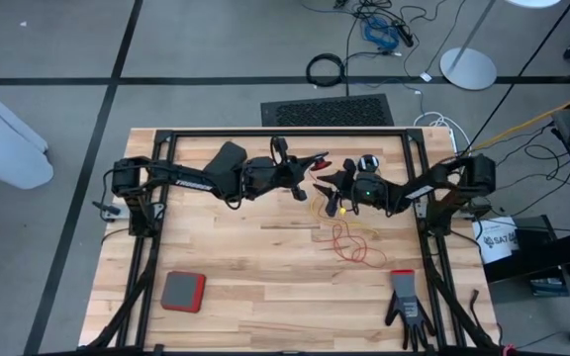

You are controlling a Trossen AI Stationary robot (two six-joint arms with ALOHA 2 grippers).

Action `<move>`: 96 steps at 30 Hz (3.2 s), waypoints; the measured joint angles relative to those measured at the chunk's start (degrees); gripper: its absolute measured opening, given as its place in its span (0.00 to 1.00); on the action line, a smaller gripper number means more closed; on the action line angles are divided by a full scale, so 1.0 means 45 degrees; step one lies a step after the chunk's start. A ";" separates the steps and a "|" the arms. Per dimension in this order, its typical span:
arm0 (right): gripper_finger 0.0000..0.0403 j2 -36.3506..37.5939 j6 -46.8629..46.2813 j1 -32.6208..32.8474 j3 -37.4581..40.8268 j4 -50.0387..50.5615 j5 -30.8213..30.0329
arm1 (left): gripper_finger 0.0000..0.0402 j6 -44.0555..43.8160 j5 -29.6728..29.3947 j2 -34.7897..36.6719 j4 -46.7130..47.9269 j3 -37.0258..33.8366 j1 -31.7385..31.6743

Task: Coil cords
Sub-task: Coil the red wire on the spool

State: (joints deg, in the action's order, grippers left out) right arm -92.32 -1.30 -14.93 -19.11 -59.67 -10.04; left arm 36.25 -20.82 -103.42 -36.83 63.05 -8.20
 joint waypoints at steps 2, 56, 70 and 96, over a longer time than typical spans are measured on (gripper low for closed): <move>0.25 -0.0160 0.0000 -0.0075 0.0000 -0.0217 0.0026 | 0.00 0.0000 0.0001 0.0000 0.0002 0.0000 0.0007; 0.00 -0.0067 -0.3332 -0.1160 -0.0828 -0.1570 0.3899 | 0.00 0.1685 -0.1199 0.0092 0.3777 -0.0010 -0.0493; 0.00 -0.0052 -0.1384 0.0023 -0.2146 -0.0890 0.0759 | 0.00 -0.0410 -0.1264 0.0074 0.1163 -0.0015 -0.0413; 0.00 -0.0057 0.3930 0.1100 -0.1976 -0.0781 -0.2444 | 0.00 -0.7164 0.2743 0.0053 0.0482 -0.0024 -0.1705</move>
State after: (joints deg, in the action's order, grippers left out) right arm -92.58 16.39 -9.98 -28.01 -63.18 -21.04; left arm 4.01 -8.48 -103.18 -34.66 62.94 -15.88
